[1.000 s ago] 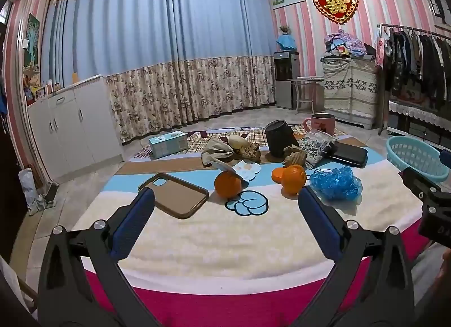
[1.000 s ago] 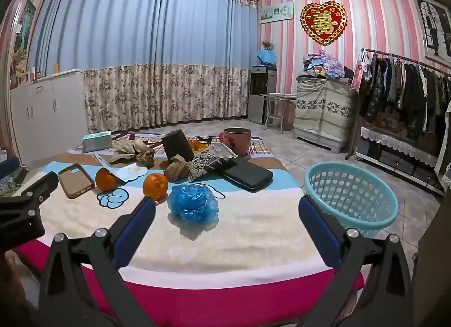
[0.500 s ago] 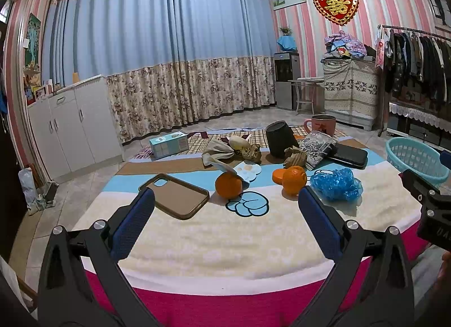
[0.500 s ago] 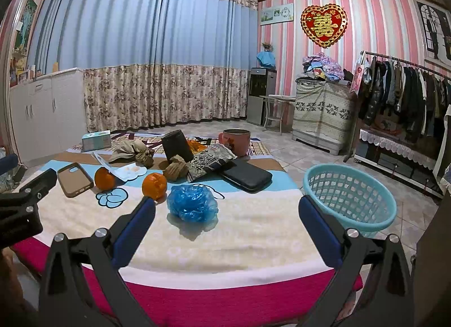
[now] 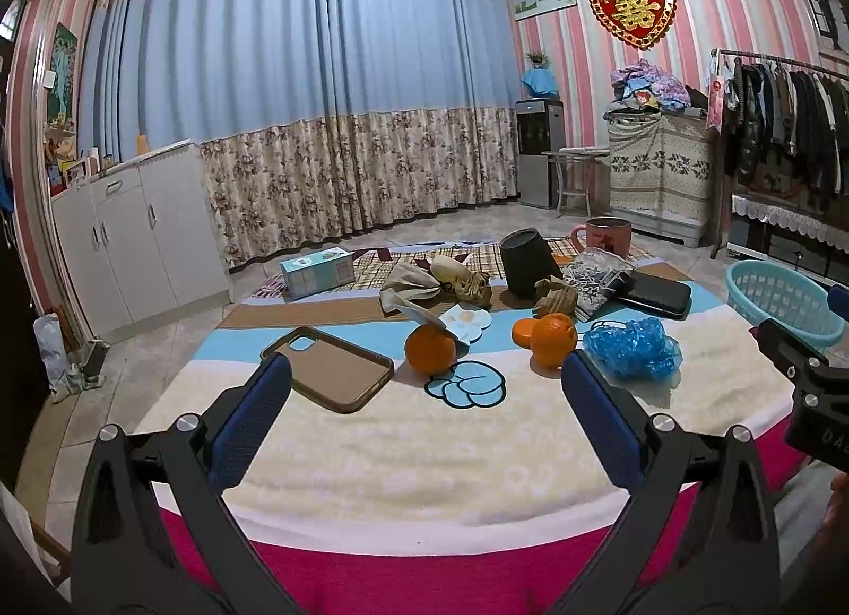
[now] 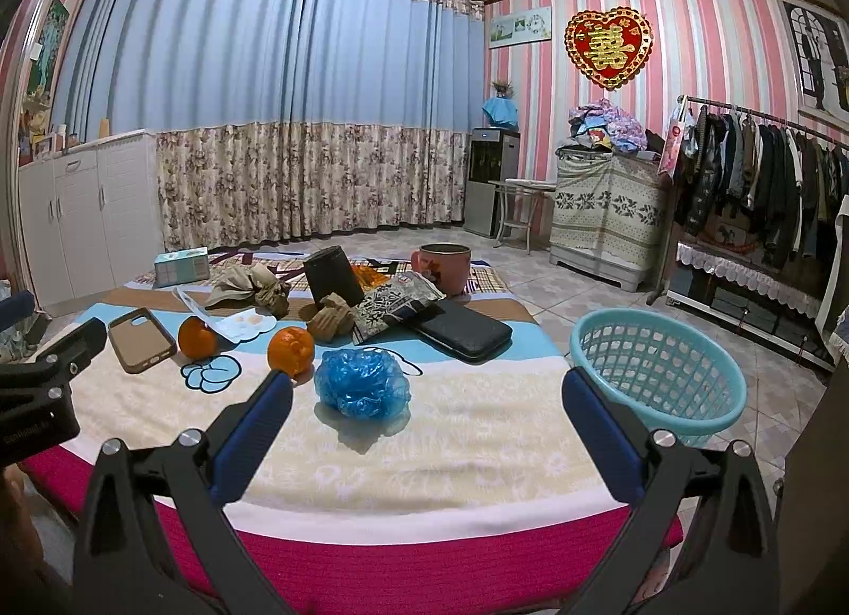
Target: Collect trash
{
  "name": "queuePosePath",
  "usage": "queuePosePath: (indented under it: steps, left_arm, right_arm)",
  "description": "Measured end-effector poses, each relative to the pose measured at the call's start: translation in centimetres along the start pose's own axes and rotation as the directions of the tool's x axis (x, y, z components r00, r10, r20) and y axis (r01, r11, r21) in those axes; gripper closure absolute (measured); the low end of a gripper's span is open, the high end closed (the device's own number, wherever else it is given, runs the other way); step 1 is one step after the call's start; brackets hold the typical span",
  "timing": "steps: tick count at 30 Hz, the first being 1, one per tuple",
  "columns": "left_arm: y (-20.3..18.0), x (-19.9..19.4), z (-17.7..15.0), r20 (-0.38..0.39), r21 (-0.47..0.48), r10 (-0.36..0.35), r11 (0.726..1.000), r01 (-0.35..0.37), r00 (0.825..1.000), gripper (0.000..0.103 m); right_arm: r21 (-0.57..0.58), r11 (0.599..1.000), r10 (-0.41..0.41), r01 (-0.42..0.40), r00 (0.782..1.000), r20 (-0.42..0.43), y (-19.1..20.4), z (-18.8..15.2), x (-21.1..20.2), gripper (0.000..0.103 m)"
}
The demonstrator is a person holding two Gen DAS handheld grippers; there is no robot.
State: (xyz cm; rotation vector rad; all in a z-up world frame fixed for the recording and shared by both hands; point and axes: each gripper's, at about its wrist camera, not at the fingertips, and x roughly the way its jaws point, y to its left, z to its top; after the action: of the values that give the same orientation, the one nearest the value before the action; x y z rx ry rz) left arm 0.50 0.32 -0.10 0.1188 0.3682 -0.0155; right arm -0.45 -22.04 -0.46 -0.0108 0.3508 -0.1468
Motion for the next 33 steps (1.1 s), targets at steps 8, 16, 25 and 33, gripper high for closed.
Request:
queuePosePath:
  steps: [8, 16, 25, 33]
  left_arm:
    - [0.09, -0.14, 0.04, 0.004, -0.004, 0.005, 1.0, -0.005, 1.0, 0.005]
    - [0.19, -0.15, 0.08, 0.005, -0.015, 0.006, 1.0, -0.006, 1.0, 0.005]
    - [0.23, -0.05, 0.04, 0.003, -0.013, 0.014, 1.0, -0.013, 1.0, 0.005]
    - [0.29, 0.04, 0.01, -0.001, -0.012, 0.016, 1.0, -0.016, 1.0, 0.005]
  right_arm:
    - [-0.001, 1.0, 0.0, 0.0, 1.0, 0.001, 0.0, 0.05, -0.05, 0.004]
    - [0.0, 1.0, -0.001, 0.001, 1.0, 0.002, -0.06, 0.03, -0.11, 0.004]
    - [0.004, 1.0, -0.001, 0.001, 1.0, 0.003, -0.27, 0.2, -0.17, 0.004]
    - [0.002, 1.0, -0.002, 0.002, 1.0, 0.004, -0.32, 0.26, -0.25, 0.004]
